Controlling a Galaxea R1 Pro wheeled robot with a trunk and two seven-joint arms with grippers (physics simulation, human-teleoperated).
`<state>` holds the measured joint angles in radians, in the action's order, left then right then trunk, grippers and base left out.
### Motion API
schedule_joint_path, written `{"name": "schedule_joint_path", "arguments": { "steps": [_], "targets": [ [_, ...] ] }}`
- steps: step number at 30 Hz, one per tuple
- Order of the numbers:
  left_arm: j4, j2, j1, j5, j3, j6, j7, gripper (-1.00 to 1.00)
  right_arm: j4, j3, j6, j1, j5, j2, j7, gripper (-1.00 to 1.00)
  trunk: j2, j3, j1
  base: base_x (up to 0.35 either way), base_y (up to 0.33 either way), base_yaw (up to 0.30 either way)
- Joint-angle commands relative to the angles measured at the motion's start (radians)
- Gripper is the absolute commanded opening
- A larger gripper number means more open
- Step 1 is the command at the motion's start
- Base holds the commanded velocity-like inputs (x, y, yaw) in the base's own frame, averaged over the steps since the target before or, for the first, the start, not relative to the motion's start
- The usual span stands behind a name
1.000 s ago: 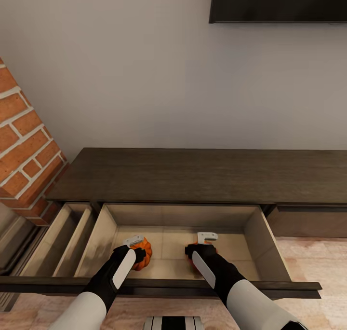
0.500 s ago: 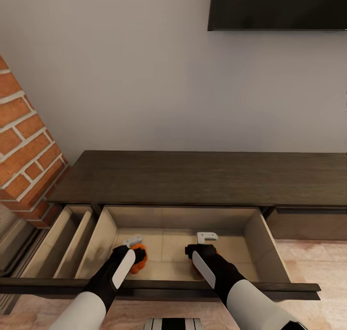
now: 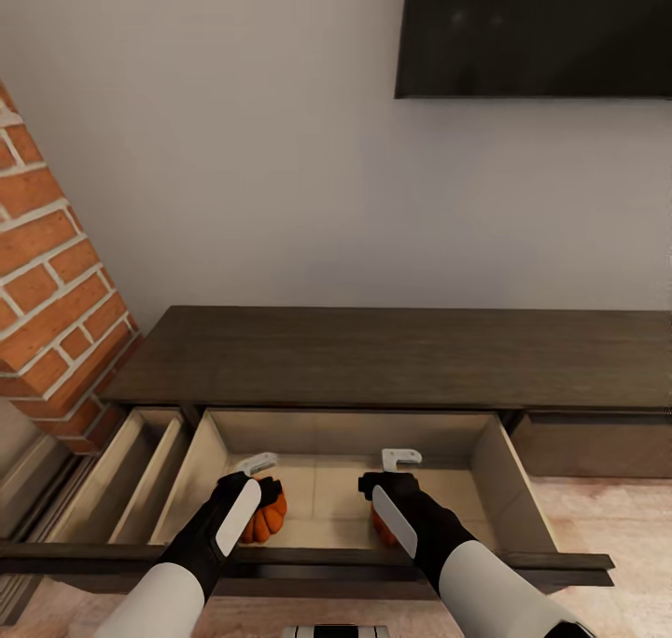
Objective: Place each of the two pumpkins and all three candles from the living room inside a cabinet in the living room (use any cabinet), then make sure every cabinet is closed, and position the cauldron so it is next to a table in the living room.
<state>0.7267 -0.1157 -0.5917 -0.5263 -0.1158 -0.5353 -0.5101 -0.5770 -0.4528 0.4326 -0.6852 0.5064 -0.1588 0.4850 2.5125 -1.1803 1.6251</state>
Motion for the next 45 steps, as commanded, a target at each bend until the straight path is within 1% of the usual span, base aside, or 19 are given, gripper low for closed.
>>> {"name": "schedule_joint_path", "arguments": {
  "steps": [1,5,15,21,30,36,45],
  "targets": [
    [0.001,0.001,0.0,-0.011,-0.003,-0.002,-0.01,1.0,-0.001,-0.006,0.003,-0.001,0.009,0.001,0.009,1.0,0.0,0.003,-0.001,-0.209,0.0,0.0],
    [0.002,0.001,0.0,-0.012,-0.002,-0.002,-0.01,1.0,-0.001,-0.006,0.003,-0.001,0.009,0.001,0.009,1.0,-0.001,0.019,-0.003,-0.123,0.0,0.0],
    [0.002,0.001,0.0,-0.011,-0.002,-0.002,-0.01,1.0,-0.001,-0.006,0.003,-0.001,0.009,0.001,0.009,1.0,-0.003,0.057,-0.007,-0.013,0.0,0.0],
    [0.002,0.001,0.0,-0.011,-0.002,-0.002,-0.01,1.0,-0.001,-0.006,0.003,-0.001,0.009,0.001,0.009,1.0,-0.005,0.08,-0.01,-0.173,0.0,0.0],
    [0.002,0.001,0.0,-0.011,-0.002,-0.002,-0.01,1.0,-0.001,-0.006,0.003,-0.001,0.009,0.001,0.009,1.0,-0.007,0.115,-0.014,-0.018,0.0,0.0],
    [0.002,0.001,0.0,-0.011,-0.002,-0.002,-0.01,1.0,-0.001,-0.006,0.003,-0.001,0.009,0.001,0.008,1.0,-0.008,0.138,-0.017,-0.182,0.0,0.0],
    [0.001,0.001,0.0,-0.011,-0.002,-0.002,-0.009,1.0,-0.001,-0.006,0.003,-0.001,0.009,0.001,0.009,1.0,-0.01,0.173,-0.021,-0.02,0.0,0.0]
  ]
}}
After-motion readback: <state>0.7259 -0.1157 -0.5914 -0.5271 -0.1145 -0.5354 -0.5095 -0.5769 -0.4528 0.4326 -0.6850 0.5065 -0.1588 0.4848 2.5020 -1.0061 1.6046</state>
